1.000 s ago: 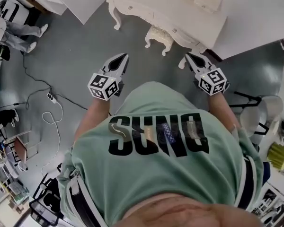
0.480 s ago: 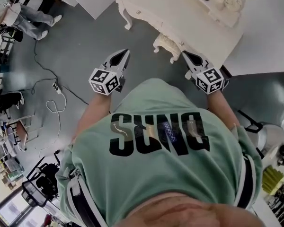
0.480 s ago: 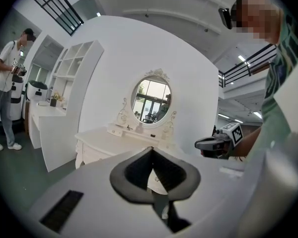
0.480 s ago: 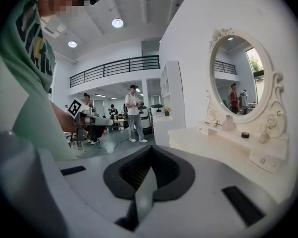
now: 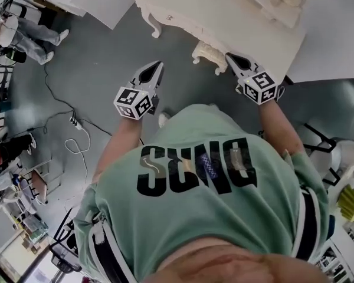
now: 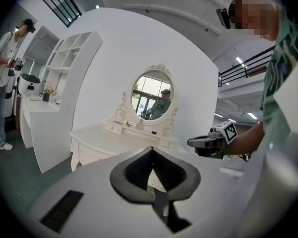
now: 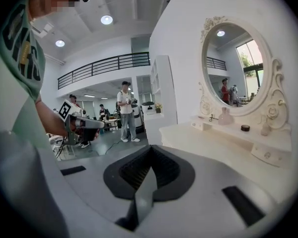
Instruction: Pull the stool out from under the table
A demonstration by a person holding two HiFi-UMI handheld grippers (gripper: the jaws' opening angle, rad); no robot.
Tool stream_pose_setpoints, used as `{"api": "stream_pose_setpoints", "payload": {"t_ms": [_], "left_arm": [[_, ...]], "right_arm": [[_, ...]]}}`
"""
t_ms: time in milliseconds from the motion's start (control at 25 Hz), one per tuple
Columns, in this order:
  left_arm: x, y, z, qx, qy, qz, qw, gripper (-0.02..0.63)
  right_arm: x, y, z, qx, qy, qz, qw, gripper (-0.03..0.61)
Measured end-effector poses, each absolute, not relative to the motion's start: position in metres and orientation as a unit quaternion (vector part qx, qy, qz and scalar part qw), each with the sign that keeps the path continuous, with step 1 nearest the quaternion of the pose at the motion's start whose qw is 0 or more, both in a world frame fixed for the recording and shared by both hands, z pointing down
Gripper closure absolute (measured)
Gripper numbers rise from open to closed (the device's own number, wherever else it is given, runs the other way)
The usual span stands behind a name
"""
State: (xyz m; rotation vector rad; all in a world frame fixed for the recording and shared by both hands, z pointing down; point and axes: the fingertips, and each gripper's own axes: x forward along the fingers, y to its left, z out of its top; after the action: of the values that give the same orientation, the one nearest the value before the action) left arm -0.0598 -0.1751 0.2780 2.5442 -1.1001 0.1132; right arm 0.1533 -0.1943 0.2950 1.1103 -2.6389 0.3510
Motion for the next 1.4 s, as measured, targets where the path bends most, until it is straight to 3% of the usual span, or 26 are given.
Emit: {"api": "stream_pose_setpoints", "payload": {"t_ms": [280,680,880,1080,1400], "left_arm": [[-0.074,-0.199,0.322,0.91,-0.363,0.066,0.189,0.606],[-0.083,-0.226,0.441,0.886,-0.376,0.086,0.255,0.606],[-0.086,-0.233,0.516,0.875,-0.384,0.1,0.279,0.606],[-0.087,-0.245,0.582,0.865,-0.377,0.11,0.313,0.606],[-0.08,-0.257,0.656,0.865,-0.36,0.109,0.333,0.606]], "right_arm": [[0.127,-0.217,0.343,0.415,-0.885,0.154,0.141,0.584],[0.113,-0.25,0.506,0.436,-0.844,0.243,0.196,0.584],[0.13,-0.268,0.6,0.481,-0.791,0.345,0.155,0.58],[0.158,-0.274,0.688,0.531,-0.712,0.447,0.106,0.493],[0.18,-0.297,0.784,0.587,-0.627,0.512,-0.029,0.43]]}}
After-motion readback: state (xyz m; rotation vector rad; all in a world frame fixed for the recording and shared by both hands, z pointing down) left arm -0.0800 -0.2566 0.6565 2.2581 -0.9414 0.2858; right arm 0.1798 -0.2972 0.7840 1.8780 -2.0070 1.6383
